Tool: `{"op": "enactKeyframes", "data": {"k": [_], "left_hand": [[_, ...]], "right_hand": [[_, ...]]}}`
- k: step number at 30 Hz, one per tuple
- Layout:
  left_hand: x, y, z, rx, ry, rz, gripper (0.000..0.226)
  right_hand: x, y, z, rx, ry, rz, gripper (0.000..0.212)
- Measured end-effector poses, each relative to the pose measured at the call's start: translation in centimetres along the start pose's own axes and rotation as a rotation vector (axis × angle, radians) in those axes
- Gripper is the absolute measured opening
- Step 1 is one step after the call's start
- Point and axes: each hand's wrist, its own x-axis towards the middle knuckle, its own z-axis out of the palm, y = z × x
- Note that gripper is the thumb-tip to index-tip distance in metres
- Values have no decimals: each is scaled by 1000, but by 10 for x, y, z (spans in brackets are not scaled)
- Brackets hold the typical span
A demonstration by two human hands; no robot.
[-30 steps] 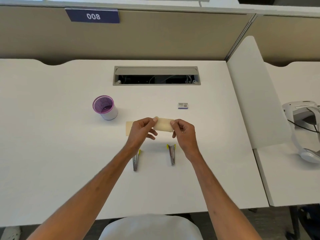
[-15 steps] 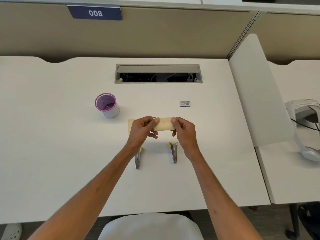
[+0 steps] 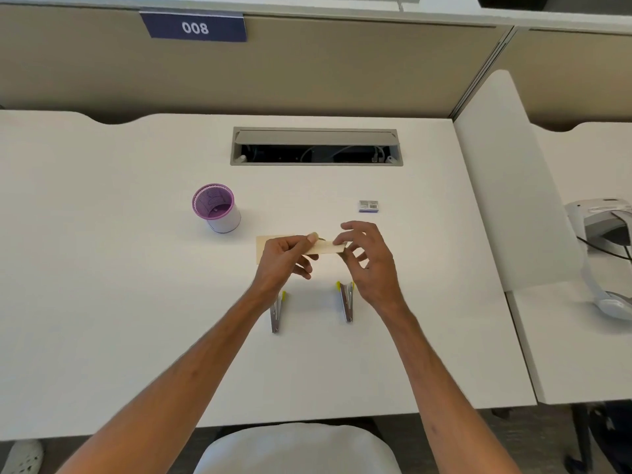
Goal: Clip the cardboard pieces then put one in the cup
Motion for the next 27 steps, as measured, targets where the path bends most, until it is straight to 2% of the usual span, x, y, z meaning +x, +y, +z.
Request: {"op": "enactKeyframes", "data": {"k": [4,6,9,11,13,16,20,27], "left_hand": [[-3,-9,-9,79,48,-40,65],[-5,-22,-20,206,156,0,61],[-13,-46,-46,551,337,75,51],[-20,-61,-67,815,400,133,44],[-25,-75,-88,981,405,178,37],[-28,-87,-111,1108,352,163,50],[-28,-91,-131,1203,324,175,59],[-19,-93,-149,1200,264,139,60]], "right_hand": [[3,-4,10,117,82,151,8],[5,-4,16,138,65,230,4],[7,-4,28,156,7,287,6],[12,-6,38,168,-30,311,6],[17,-11,50,162,-64,316,8],[27,-24,72,99,-115,275,11],[49,-54,107,-74,-110,116,18],[108,-107,168,-268,113,-124,10]]}}
